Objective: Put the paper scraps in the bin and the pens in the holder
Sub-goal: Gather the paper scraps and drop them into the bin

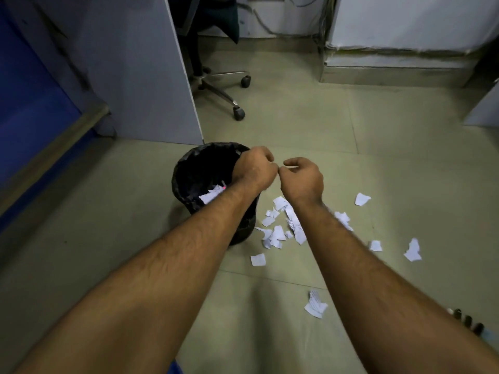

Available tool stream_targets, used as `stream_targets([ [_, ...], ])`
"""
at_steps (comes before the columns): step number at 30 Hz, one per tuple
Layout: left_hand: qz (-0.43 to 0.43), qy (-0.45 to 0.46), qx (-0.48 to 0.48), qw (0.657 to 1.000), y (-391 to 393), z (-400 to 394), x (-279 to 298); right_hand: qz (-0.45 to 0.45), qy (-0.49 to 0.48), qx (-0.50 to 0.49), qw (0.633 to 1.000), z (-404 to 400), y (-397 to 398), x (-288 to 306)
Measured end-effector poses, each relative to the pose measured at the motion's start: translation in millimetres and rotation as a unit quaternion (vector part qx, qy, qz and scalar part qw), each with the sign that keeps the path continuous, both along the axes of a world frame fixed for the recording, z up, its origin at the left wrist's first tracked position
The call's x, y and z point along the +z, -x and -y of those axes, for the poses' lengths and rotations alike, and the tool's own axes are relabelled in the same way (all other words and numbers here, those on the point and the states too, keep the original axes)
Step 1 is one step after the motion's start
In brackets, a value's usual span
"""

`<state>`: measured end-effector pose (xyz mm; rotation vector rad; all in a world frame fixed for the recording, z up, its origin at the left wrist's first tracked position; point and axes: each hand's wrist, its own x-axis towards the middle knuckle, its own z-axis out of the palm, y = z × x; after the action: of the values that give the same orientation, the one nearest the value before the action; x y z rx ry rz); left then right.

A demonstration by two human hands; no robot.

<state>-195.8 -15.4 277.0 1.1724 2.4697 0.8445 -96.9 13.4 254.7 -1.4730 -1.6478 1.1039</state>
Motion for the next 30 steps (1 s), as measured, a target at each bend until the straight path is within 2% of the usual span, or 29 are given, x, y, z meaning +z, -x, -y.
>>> stream_targets([
  [3, -0.008, 0.055, -0.060, 0.997, -32.9, -4.8, -25.0, 0.041, 0.012, -0.007, 0.999, 4.0, -41.0, -31.1],
  [6, -0.003, 0.134, -0.130, 0.982, -68.4, -2.4, -65.7, 0.126, 0.065, 0.024, 0.990, 13.7, -86.4, -89.8],
  [9, 0.005, 0.193, -0.136, 0.972, -100.3, 13.8, -125.1, 0.199, 0.170, 0.085, 0.961, 32.6, -125.7, -156.2],
  [11, -0.002, 0.235, -0.127, 0.964, -118.6, 31.5, -168.0, 0.250, 0.194, 0.134, 0.939, 49.6, -146.8, -195.1],
  [13, -0.001, 0.278, -0.136, 0.951, -132.3, 47.3, -201.0, 0.300, 0.170, 0.180, 0.921, 66.8, -161.2, -224.1],
  [17, -0.032, 0.295, -0.139, 0.945, -152.3, 64.5, -241.4, 0.327, 0.062, 0.198, 0.922, 87.3, -180.4, -257.1],
  [20, -0.099, 0.303, -0.074, 0.945, -160.6, 71.4, -257.7, 0.386, -0.059, 0.182, 0.902, 93.2, -192.6, -274.6],
  [22, -0.109, 0.319, -0.020, 0.941, -164.7, 73.8, -268.8, 0.425, -0.123, 0.170, 0.880, 93.7, -198.9, -289.7],
  [24, -0.080, 0.327, 0.010, 0.942, -165.7, 72.8, -277.4, 0.439, -0.136, 0.169, 0.872, 89.6, -198.8, -301.1],
  [27, -0.045, 0.313, 0.021, 0.948, -166.1, 63.8, -289.6, 0.424, -0.131, 0.149, 0.884, 72.0, -187.5, -310.1],
  [30, -0.095, 0.247, -0.008, 0.964, -160.8, 55.3, -298.5, 0.407, -0.155, 0.119, 0.892, 50.3, -172.4, -315.9],
])
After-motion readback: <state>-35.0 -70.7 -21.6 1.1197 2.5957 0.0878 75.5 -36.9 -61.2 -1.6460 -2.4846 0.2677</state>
